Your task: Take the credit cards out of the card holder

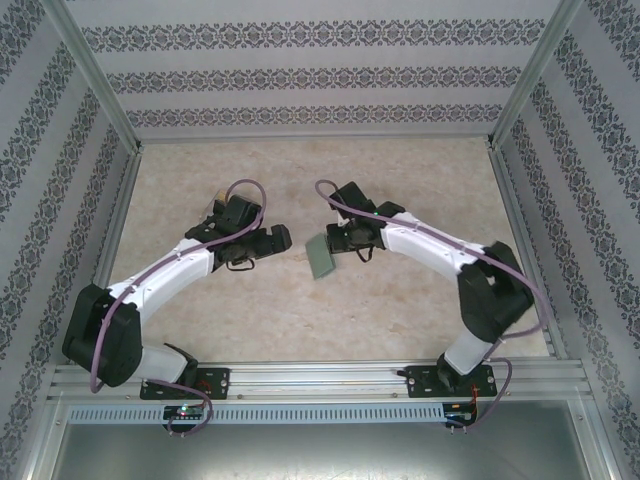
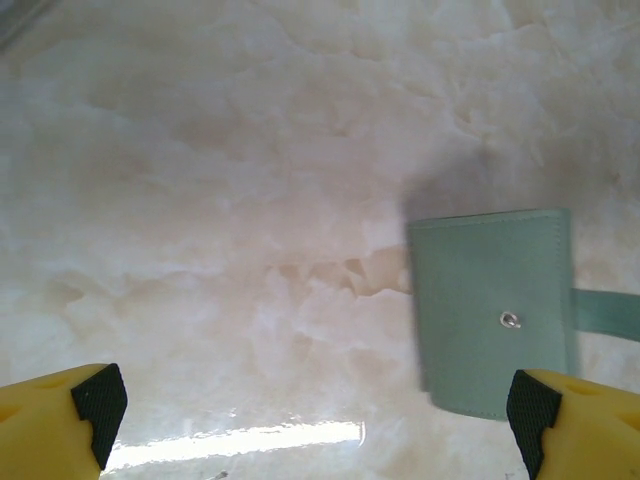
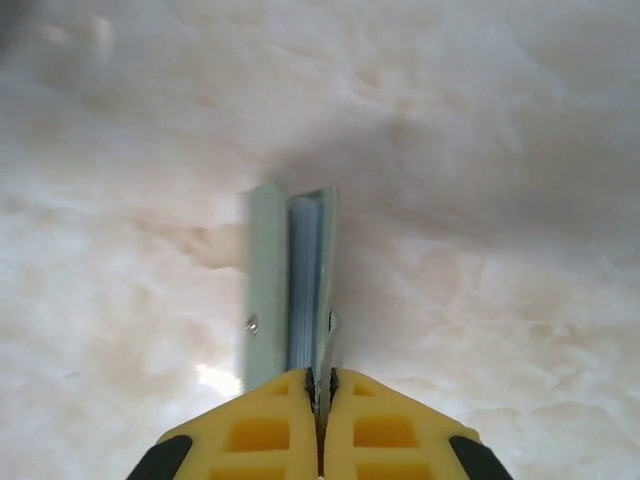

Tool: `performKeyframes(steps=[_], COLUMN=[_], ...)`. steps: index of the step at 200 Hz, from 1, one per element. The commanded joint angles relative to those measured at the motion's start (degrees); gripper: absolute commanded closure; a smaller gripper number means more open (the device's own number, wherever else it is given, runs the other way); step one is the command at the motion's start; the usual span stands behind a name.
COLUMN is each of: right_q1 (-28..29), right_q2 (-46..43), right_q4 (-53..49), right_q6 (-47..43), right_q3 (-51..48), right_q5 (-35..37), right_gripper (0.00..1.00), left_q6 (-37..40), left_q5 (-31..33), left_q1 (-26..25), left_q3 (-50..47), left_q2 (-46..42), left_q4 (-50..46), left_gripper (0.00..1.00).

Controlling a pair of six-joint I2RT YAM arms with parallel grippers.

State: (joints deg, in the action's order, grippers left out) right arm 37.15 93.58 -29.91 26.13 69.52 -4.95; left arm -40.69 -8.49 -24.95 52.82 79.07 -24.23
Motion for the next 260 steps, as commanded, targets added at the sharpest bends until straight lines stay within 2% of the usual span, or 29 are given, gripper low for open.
performKeyframes(steps=[1,26,58,101,135,179,220,260], right_q1=[0.98,1.13,1.0,-0.06,-3.42,-8.39,-11.25,-12.88], right_q2=[-2.78,-0.96,1.33,0.22,-1.92,-2.06,0.66,2.48], right_q4=[0.98,-0.29,-1.22,-2.0,-3.74,-2.73,-1.05,-0.62], right_q6=[-1.74,-0.91,-0.13,-0.03,-0.51,-1.78,-3.56,-5.55], right_q3=[0.68,2.92,3.96,2.21,-2.07,-7.9,-9.56,-9.72], right_q5=[-5.36,-7.27,-6.28,-4.91,-0.93,-0.45,-2.21,-2.79], right_gripper=[0.92,0.91,0.91,0.91,0.91,0.91,0.91,0.91], left_q6=[0.79,0.03,-0.94,-1.5,-2.49,-5.8,-11.49,-12.15], left_q5=[1.54,1.89,1.29,0.08,-5.24,-13.11,-21.02,-18.4], left_q1=[1.19,1.61,1.92,2.01,2.01,1.87,0.06,-4.7], left_q3=[-1.44,-2.97,-4.78,-5.73,-6.57,-8.08,-8.16,-1.33], left_q2=[-1.96,-3.16,-4.09,-3.91,-2.74,-1.47,3.22,10.81], left_q4=[-1.73,-0.46,0.67,1.68,5.98,13.47,23.22,20.29], left_gripper=[0.01,0.0,0.01,0.01,0.01,0.01,0.21,0.29])
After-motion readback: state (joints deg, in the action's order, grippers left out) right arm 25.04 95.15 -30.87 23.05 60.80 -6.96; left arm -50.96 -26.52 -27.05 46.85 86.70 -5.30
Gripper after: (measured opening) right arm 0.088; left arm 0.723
